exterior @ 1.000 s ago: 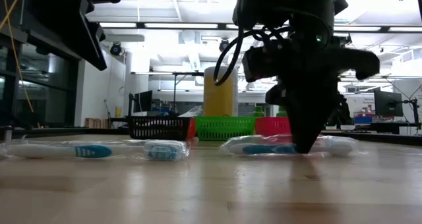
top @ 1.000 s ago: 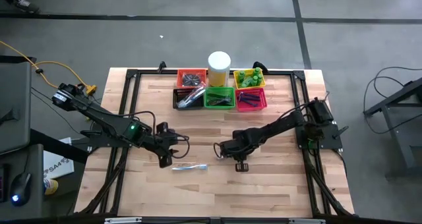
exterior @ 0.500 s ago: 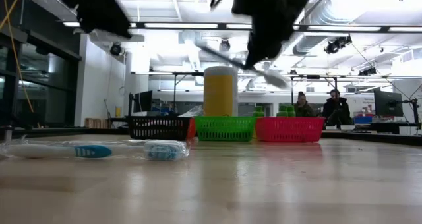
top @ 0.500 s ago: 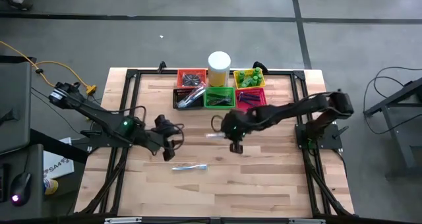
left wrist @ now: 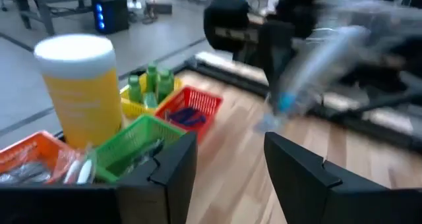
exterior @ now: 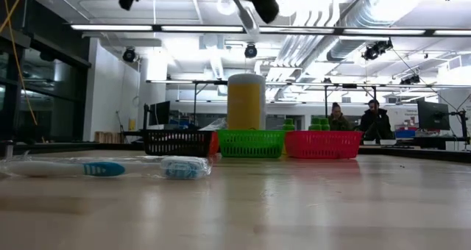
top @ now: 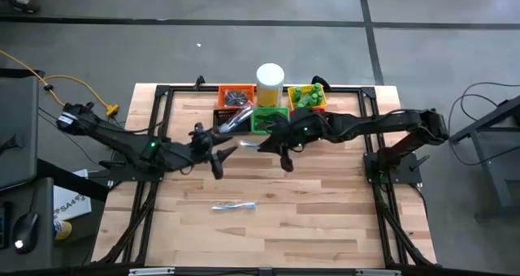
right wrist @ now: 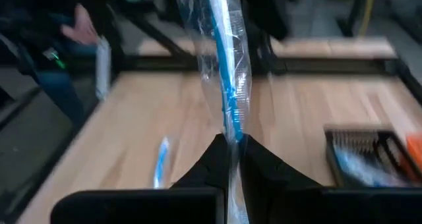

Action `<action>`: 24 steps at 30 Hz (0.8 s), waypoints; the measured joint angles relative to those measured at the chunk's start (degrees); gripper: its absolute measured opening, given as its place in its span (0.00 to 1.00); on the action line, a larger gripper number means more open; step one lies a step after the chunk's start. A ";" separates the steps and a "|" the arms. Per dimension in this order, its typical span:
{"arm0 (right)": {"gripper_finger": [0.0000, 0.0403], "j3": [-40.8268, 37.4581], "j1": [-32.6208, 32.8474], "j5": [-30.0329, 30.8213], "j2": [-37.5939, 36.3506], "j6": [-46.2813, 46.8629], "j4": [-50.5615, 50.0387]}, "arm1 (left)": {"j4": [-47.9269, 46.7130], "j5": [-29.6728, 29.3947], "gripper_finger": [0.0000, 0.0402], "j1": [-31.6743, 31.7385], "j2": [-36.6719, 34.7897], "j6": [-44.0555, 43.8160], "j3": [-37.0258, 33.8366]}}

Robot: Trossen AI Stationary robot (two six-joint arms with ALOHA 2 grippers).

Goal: Pick & Place Travel size toiletries
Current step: Put the blue toothbrush into the black bin

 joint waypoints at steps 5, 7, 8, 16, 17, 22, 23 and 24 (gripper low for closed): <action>0.03 0.01 -0.95 -3.25 0.28 -0.46 5.74 | 7.51 4.85 0.45 3.20 0.48 1.98 -0.03; 0.02 0.01 -1.66 -3.88 0.28 -0.23 7.93 | 12.16 7.46 0.48 3.80 0.73 4.04 -0.01; 0.02 0.01 -1.92 -3.88 0.28 -0.17 8.70 | 14.23 8.69 0.51 4.14 1.00 5.33 0.01; 0.02 0.01 -2.77 -6.66 0.97 1.16 13.77 | 20.10 12.97 0.63 5.04 2.25 9.04 0.01; 0.02 0.01 -2.77 -6.82 1.03 1.29 13.81 | 20.65 12.63 0.63 5.04 2.25 9.24 0.01; 0.02 -0.01 -2.45 -6.77 2.93 1.14 14.47 | 21.79 11.82 0.63 5.06 2.25 11.03 0.01; 0.02 0.01 -2.45 -6.80 3.21 1.37 14.93 | 21.90 11.80 0.63 5.06 2.25 11.07 0.01; 0.02 -0.01 -2.45 -6.78 3.42 1.59 14.69 | 21.97 11.76 0.63 5.06 2.23 11.10 0.01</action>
